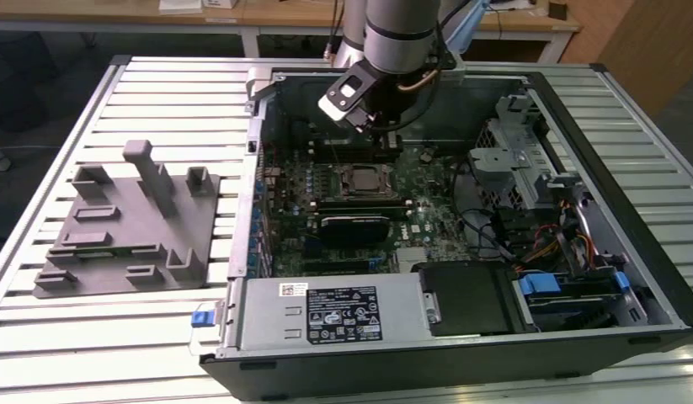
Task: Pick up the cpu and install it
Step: 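Close the cpu cover, then install the first cpu locking lever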
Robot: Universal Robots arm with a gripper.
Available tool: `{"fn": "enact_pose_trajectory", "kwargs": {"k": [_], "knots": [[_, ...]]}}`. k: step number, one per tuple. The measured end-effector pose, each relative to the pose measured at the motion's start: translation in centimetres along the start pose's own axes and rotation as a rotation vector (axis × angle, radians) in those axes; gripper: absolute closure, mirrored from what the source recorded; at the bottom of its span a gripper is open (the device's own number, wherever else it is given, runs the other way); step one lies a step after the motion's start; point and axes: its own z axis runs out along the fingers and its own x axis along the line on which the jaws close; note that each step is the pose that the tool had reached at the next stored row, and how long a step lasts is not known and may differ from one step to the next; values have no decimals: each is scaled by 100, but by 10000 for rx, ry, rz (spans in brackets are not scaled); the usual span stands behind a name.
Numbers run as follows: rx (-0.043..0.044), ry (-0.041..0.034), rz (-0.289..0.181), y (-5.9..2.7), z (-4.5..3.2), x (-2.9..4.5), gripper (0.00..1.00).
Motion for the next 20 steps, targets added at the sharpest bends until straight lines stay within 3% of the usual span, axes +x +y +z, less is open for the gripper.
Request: {"fn": "enact_pose_trajectory", "kwargs": {"k": [16,17,20], "knots": [[-1,0,0,10,0,0,89],[0,-1,0,-40,0,3,89],[0,0,0,-30,1,2,89]]}}
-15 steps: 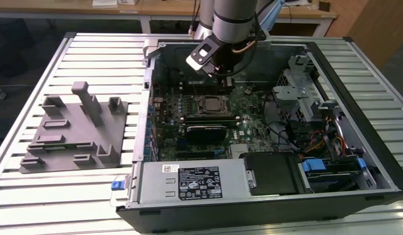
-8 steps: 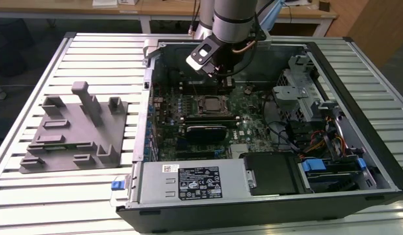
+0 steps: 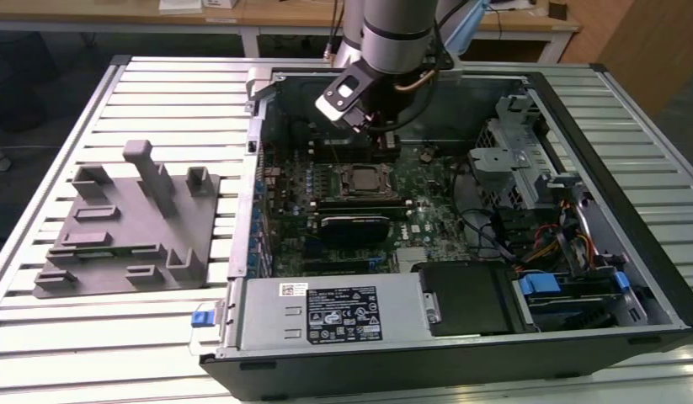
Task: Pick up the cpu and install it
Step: 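Install the first cpu locking lever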
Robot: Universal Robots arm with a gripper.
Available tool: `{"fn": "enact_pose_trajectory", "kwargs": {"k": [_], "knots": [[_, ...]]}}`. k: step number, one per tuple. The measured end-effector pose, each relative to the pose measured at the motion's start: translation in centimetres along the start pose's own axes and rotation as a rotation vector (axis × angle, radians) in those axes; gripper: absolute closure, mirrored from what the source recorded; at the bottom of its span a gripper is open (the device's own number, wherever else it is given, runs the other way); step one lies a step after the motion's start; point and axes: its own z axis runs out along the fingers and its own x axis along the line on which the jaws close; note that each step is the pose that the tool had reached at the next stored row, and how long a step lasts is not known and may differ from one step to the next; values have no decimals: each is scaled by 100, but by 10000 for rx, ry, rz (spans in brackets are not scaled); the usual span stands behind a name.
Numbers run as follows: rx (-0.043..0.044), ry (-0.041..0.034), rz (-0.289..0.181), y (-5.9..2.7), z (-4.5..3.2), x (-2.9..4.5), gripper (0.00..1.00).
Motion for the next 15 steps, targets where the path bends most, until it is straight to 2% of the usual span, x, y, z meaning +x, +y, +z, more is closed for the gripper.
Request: {"fn": "enact_pose_trajectory", "kwargs": {"k": [4,15], "knots": [[0,0,0,32,0,-2,89],[0,0,0,21,0,-1,89]]}}
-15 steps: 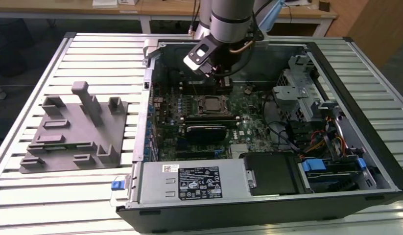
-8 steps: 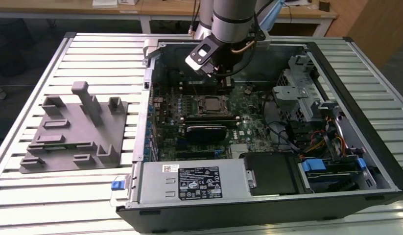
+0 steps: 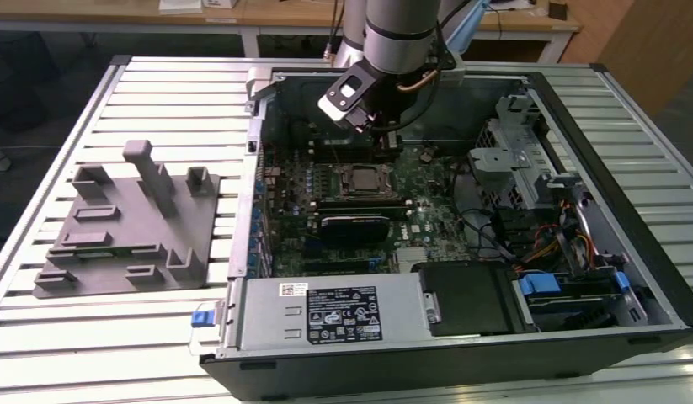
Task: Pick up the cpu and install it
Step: 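Install the first cpu locking lever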
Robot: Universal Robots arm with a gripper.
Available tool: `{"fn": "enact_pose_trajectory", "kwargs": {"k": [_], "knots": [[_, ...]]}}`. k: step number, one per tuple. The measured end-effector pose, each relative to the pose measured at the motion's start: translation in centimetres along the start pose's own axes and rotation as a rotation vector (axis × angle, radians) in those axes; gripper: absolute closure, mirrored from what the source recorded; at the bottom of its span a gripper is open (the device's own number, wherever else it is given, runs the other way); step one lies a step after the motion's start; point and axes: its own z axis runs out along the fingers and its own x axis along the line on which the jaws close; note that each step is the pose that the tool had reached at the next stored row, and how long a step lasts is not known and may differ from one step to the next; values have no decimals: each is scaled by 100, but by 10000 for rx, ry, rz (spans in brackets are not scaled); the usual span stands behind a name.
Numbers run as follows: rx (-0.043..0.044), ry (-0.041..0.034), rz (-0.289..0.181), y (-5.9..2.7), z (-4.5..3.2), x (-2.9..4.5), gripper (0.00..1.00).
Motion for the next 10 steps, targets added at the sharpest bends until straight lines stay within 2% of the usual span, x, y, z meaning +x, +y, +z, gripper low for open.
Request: {"fn": "enact_pose_trajectory", "kwargs": {"k": [6,7,8,10], "knots": [[0,0,0,-1,0,0,89],[0,0,0,-26,0,2,7],[-1,0,0,-27,0,2,2],[0,-1,0,-27,0,2,2]]}}
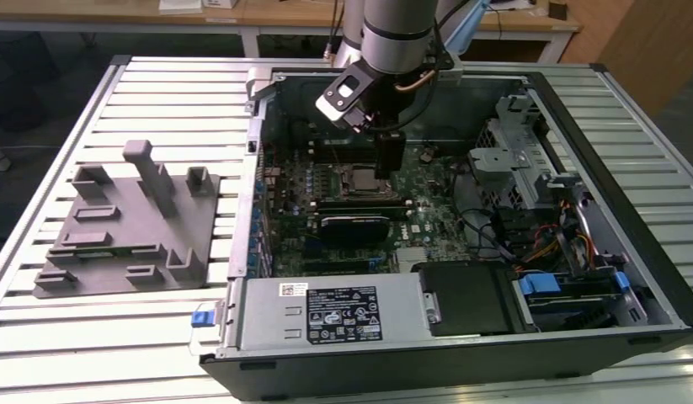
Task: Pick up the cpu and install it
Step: 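Install the first cpu locking lever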
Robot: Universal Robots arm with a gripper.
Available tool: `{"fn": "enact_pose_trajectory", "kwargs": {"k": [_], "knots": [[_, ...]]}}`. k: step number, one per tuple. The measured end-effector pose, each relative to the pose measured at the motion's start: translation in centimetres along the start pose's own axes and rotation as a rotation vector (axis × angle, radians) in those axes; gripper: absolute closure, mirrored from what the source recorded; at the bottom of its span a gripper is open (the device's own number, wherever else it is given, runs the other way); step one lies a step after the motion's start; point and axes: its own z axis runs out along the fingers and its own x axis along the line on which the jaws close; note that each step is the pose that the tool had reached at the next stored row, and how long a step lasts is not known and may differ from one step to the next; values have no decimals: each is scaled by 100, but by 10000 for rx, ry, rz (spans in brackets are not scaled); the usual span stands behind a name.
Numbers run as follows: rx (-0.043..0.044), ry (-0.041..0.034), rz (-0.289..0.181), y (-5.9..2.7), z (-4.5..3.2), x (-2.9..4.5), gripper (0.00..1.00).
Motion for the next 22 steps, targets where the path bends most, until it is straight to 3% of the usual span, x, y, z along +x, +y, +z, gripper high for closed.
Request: {"fn": "enact_pose_trajectory", "kwargs": {"k": [4,8,11,15,16,18,19,22], "knots": [[0,1,0,-1,0,0,3],[0,0,0,-1,0,0,18],[0,0,0,-2,0,0,20],[0,0,0,-2,0,0,38],[0,1,0,-2,0,0,38],[0,0,0,-2,0,0,49],[0,1,0,-3,0,0,49],[0,0,1,-3,0,0,67]]}}
